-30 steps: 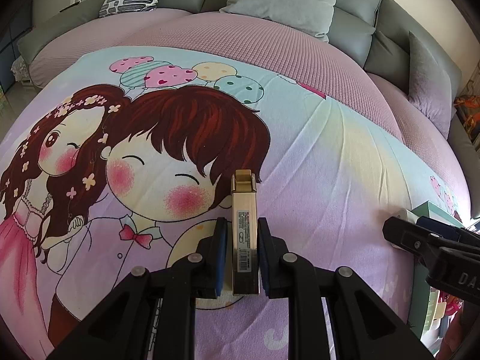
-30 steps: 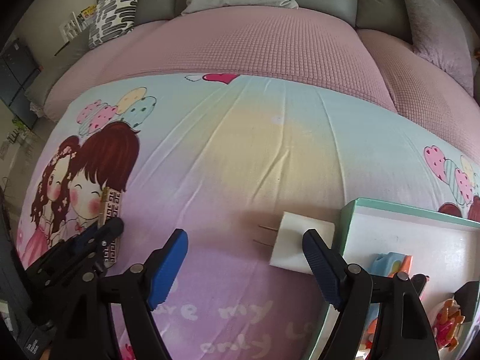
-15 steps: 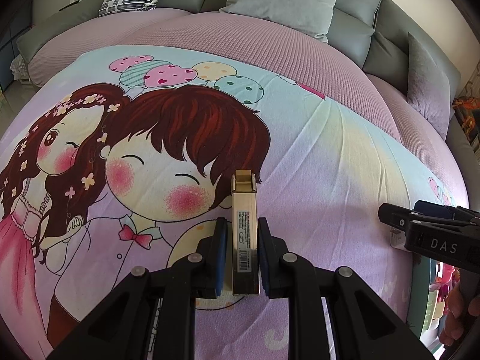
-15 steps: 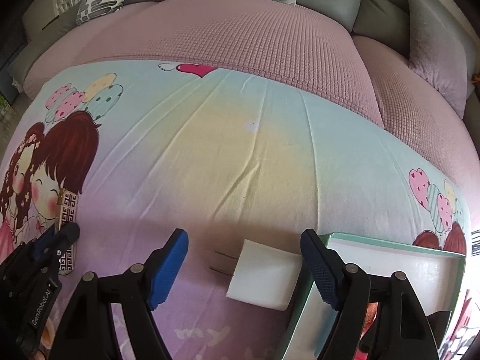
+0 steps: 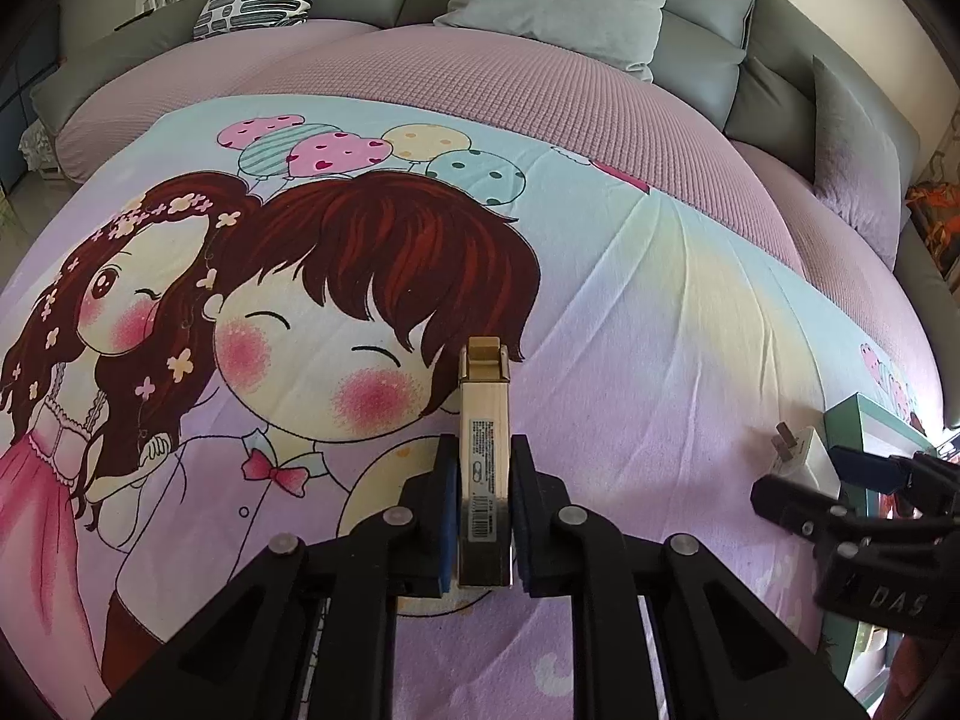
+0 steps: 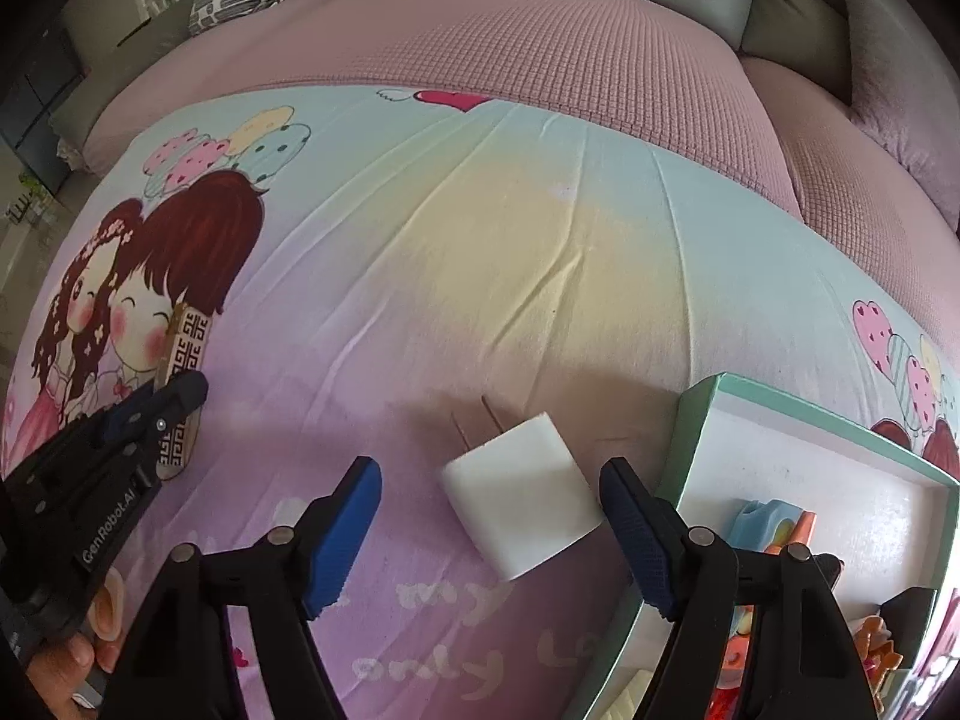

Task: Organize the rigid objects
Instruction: 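Move right gripper to white charger plug and close on it while left holds gold box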

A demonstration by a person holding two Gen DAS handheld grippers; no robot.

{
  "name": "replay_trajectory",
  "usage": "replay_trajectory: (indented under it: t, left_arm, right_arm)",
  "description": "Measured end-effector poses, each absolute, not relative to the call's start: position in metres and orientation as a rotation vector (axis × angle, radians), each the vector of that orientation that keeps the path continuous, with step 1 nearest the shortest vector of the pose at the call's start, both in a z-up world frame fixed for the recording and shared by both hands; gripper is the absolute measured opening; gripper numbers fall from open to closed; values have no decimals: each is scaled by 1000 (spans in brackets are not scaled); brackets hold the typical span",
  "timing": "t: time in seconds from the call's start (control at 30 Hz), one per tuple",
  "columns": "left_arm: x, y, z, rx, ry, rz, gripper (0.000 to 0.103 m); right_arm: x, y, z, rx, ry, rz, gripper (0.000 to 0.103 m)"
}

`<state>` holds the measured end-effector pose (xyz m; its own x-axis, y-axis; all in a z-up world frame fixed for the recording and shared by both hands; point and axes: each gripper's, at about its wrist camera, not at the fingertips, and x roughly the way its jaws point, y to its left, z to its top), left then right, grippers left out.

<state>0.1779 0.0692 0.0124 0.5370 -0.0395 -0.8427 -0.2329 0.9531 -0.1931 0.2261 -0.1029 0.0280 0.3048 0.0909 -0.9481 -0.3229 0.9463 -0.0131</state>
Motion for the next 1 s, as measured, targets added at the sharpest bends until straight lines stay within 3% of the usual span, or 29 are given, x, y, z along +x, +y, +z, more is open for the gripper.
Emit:
replay_trajectory:
  t: [0.1,0.27,1.0]
  left_arm:
    - [178,69,13,-297,1003,116,16]
    - [178,69,13,-290,1003,118,16]
    - [165,62,35,-264,969,162,16]
  right_arm:
    - [223,-102,19,-214,1260,287,57]
    - [223,-105,21,-182,1222,267,48]
    - [163,-129,33,74,1059,224,45]
